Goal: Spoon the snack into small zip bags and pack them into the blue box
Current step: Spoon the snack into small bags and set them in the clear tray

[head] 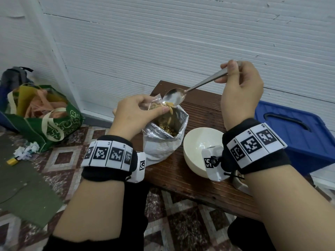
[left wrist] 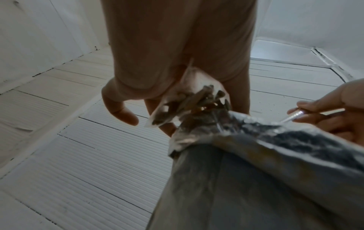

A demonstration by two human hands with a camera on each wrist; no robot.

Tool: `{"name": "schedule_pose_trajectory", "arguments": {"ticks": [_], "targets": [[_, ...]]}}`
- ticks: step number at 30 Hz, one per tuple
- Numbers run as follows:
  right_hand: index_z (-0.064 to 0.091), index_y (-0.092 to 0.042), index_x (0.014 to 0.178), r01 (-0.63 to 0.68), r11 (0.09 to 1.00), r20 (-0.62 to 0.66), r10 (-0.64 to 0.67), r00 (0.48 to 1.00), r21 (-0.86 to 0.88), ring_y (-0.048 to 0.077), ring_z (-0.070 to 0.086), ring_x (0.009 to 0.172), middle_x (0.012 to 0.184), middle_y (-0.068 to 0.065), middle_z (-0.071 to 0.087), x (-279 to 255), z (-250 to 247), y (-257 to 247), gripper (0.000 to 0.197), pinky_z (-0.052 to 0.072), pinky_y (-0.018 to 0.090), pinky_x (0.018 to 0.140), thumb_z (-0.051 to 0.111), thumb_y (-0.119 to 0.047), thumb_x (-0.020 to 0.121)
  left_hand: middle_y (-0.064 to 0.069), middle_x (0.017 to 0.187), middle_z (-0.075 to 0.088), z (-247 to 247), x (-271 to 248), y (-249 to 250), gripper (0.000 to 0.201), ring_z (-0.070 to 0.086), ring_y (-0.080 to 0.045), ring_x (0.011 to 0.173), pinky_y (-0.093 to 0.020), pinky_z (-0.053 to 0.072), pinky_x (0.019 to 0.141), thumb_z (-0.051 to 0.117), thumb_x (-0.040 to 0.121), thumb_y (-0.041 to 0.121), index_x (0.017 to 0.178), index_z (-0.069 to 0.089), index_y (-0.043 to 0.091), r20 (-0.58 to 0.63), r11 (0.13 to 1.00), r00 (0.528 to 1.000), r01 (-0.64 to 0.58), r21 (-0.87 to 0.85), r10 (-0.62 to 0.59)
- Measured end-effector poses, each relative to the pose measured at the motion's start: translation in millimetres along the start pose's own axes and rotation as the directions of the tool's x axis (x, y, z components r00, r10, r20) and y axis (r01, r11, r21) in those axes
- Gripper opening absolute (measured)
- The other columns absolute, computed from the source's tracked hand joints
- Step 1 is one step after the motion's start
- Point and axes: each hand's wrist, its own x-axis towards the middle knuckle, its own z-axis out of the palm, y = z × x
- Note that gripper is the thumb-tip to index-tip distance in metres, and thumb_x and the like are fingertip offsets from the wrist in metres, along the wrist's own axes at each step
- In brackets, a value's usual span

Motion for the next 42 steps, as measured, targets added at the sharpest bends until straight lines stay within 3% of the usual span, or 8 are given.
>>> {"name": "schedule_pose_trajectory", "arguments": {"ticks": [4, 11, 14, 17, 26, 30, 37, 42], "targets": [[0.055, -0.029, 0.078, -0.013, 0.997, -0.036, 0.010, 0.999, -0.076, 0.006, 0.063, 0.068, 0.069, -0.016, 0.059, -2, -5, 6, 0.024, 0.046, 0.013, 0.064, 0.045, -0.023, 0.099, 0.019, 0.089, 0.069, -4, -3, 3, 0.042, 0.062, -0.002, 0.095, -0.047, 0.045, 0.100, 0.079, 0.054, 0.070, 0.081, 0.068, 0.040, -0.028, 1.000, 1.000, -0.010, -0.014, 0.009], [0.069, -0.012, 0.092, 0.252, 0.951, 0.324, -0.185, 0.928, -0.181, -0.003, 0.054, 0.059, 0.073, -0.007, 0.064, -34, 6, 16, 0.018, 0.038, 0.007, 0.058, 0.052, -0.019, 0.096, 0.020, 0.090, 0.070, -2, -3, 1, 0.042, 0.063, -0.002, 0.095, -0.049, 0.044, 0.101, 0.073, 0.049, 0.077, 0.077, 0.068, 0.045, -0.024, 1.000, 1.000, -0.004, -0.014, 0.004], [0.069, -0.005, 0.090, 0.415, 0.882, 0.470, -0.276, 0.838, -0.222, 0.020, 0.060, 0.068, 0.073, 0.007, 0.066, -50, 13, 26, 0.022, 0.049, 0.034, 0.066, 0.051, -0.017, 0.094, 0.021, 0.087, 0.070, -2, -3, 1, 0.036, 0.065, 0.000, 0.091, -0.047, 0.047, 0.099, 0.075, 0.052, 0.074, 0.074, 0.066, 0.047, -0.020, 1.000, 1.000, 0.000, -0.017, -0.001], [0.066, -0.005, 0.087, 0.467, 0.846, 0.527, -0.283, 0.802, -0.257, 0.027, 0.057, 0.066, 0.068, 0.009, 0.061, -60, 16, 31, 0.029, 0.041, 0.033, 0.063, 0.046, -0.024, 0.095, 0.021, 0.088, 0.069, -2, -4, 4, 0.028, 0.065, 0.000, 0.090, -0.044, 0.050, 0.096, 0.081, 0.061, 0.063, 0.073, 0.065, 0.043, -0.022, 1.000, 1.000, -0.005, 0.003, 0.005], [0.065, -0.009, 0.085, 0.033, 0.954, 0.358, 0.079, 0.930, -0.298, 0.020, 0.062, 0.071, 0.073, 0.004, 0.066, -50, 13, 35, 0.022, 0.048, 0.033, 0.070, 0.050, -0.018, 0.097, 0.019, 0.093, 0.067, -4, -7, 10, 0.026, 0.062, 0.000, 0.092, -0.041, 0.050, 0.097, 0.081, 0.064, 0.054, 0.077, 0.064, 0.040, 0.011, 1.000, 1.000, 0.002, -0.017, -0.002], [0.065, -0.010, 0.082, -0.163, 0.948, 0.266, 0.238, 0.934, -0.274, 0.018, 0.063, 0.075, 0.074, 0.007, 0.068, -45, 12, 35, 0.025, 0.039, 0.007, 0.065, 0.048, -0.020, 0.098, 0.020, 0.094, 0.066, -4, -8, 11, 0.030, 0.059, 0.002, 0.092, -0.039, 0.050, 0.096, 0.081, 0.066, 0.053, 0.087, 0.067, 0.037, 0.014, 1.000, 1.000, -0.002, -0.011, 0.002], [0.065, -0.013, 0.086, -0.279, 0.925, 0.089, 0.310, 0.947, -0.259, 0.006, 0.058, 0.068, 0.081, 0.007, 0.069, -31, 4, 34, 0.026, 0.037, -0.001, 0.055, 0.045, -0.022, 0.099, 0.019, 0.095, 0.067, -12, -10, 12, 0.039, 0.060, 0.001, 0.096, -0.044, 0.046, 0.101, 0.078, 0.065, 0.058, 0.093, 0.069, 0.033, -0.019, 0.999, 0.999, -0.046, 0.004, 0.046], [0.065, -0.012, 0.086, -0.299, 0.923, 0.013, 0.311, 0.950, -0.241, 0.011, 0.061, 0.074, 0.083, 0.009, 0.069, -15, -3, 27, 0.027, 0.039, 0.002, 0.056, 0.044, -0.022, 0.099, 0.025, 0.084, 0.066, -19, -9, 7, 0.040, 0.061, -0.001, 0.095, -0.056, 0.047, 0.093, 0.073, 0.052, 0.078, 0.078, 0.068, 0.049, -0.008, 0.999, 0.999, -0.037, 0.024, 0.037]]}}
